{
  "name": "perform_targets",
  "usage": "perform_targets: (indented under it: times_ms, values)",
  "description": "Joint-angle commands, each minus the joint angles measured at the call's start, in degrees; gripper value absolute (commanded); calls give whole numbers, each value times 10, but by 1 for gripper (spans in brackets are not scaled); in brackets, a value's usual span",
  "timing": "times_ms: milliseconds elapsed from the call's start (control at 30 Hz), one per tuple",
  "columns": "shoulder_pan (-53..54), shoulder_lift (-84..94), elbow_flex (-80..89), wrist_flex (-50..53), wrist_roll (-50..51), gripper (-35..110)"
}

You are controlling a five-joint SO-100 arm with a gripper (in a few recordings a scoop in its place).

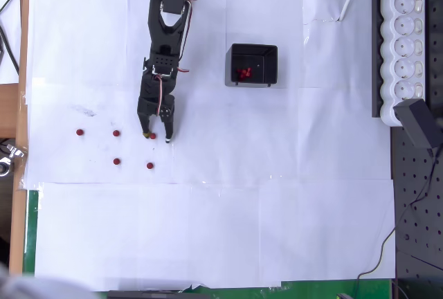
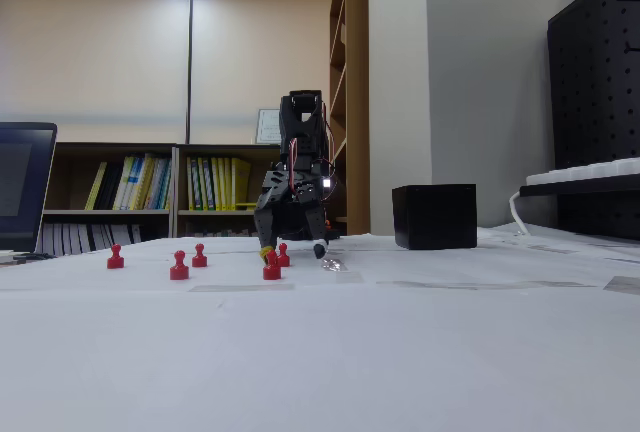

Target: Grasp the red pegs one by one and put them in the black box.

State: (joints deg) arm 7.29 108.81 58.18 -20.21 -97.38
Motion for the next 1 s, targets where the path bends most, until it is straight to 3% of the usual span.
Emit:
perform_targets:
  times_ms: [0, 267, 533, 800, 967]
  values:
    - [18, 11, 9, 1, 24, 17]
    - [18, 16, 9, -15, 108, 17]
    - [18, 18, 3, -14, 109, 17]
    - [21, 15, 0, -14, 106, 0]
    - [23, -14, -4, 33, 94, 0]
